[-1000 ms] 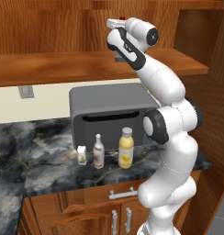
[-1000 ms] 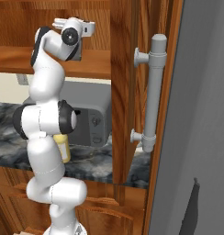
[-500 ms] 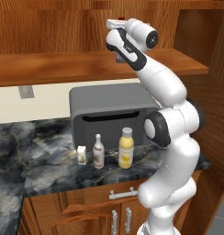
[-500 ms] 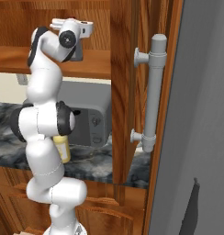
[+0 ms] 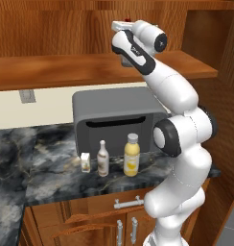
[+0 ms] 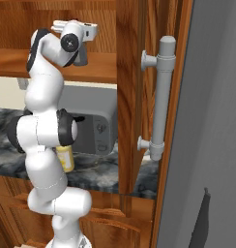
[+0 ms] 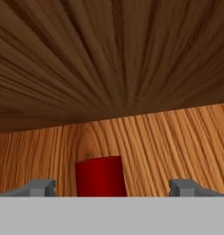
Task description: Sort all alcoholic drinks to one cabinet, and non-alcoholic drinks to the other.
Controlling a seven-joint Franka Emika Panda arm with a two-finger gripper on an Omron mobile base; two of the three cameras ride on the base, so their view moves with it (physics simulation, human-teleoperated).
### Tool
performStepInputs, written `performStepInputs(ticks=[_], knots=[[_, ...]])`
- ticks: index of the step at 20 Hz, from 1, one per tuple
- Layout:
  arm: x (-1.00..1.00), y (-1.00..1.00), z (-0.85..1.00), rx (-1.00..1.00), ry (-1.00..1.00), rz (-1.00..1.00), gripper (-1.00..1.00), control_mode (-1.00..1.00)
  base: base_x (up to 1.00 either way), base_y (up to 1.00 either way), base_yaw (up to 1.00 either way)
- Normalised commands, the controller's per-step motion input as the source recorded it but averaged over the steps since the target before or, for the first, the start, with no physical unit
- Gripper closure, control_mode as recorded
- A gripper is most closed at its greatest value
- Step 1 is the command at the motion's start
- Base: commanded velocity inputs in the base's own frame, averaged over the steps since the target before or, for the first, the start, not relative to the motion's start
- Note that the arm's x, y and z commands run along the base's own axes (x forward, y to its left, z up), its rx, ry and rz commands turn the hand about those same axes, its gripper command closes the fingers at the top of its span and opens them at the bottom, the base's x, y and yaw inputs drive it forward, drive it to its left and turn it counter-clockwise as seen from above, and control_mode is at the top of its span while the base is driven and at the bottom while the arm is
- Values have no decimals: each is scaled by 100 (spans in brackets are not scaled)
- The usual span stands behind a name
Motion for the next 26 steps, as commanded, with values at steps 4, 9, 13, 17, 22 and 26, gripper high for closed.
performStepInputs(ticks=[4, 9, 13, 17, 22, 26], knots=[[-14, -2, 0, 0, 0, 0, -100, -100, 0, 0, 0], [-14, -3, 0, 0, 0, 0, -100, -100, 0, 0, 0], [-15, -4, 0, 0, 0, -1, -100, -100, 0, 0, 0], [-20, -12, 0, 0, 0, -2, -100, -100, 0, 0, 0], [-27, -14, 0, 0, 0, -3, -100, -100, 0, 0, 0], [-34, -10, 0, 0, 0, -1, -100, -100, 0, 0, 0]])
